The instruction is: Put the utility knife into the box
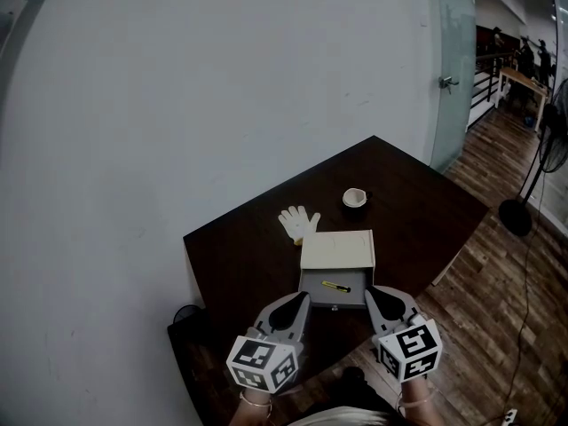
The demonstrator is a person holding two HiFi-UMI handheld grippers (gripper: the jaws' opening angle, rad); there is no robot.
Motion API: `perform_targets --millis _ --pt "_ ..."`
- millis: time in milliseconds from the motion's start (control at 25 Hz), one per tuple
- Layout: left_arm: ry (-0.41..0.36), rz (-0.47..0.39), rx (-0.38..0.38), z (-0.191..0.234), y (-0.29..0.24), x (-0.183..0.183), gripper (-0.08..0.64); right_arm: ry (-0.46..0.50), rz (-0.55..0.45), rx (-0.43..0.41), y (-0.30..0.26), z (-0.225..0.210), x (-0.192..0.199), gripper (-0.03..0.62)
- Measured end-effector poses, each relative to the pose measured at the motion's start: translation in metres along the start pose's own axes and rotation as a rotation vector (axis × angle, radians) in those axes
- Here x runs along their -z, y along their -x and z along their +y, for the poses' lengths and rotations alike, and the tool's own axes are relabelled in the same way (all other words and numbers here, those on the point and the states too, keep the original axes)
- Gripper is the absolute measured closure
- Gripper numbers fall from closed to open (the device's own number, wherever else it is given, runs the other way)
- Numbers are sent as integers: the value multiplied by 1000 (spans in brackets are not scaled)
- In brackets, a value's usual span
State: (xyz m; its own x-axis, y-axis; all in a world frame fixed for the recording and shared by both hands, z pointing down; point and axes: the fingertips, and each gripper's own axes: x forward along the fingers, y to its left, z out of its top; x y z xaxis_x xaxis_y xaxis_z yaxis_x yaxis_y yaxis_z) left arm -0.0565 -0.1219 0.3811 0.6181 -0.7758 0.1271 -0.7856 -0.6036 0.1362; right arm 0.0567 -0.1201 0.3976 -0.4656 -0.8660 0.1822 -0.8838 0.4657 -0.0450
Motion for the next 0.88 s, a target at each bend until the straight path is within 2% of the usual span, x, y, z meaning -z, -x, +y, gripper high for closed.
perform_targets --millis 880 --pt "4 10 5 18 -70 2 543 -44 24 0 -47 -57 7 584"
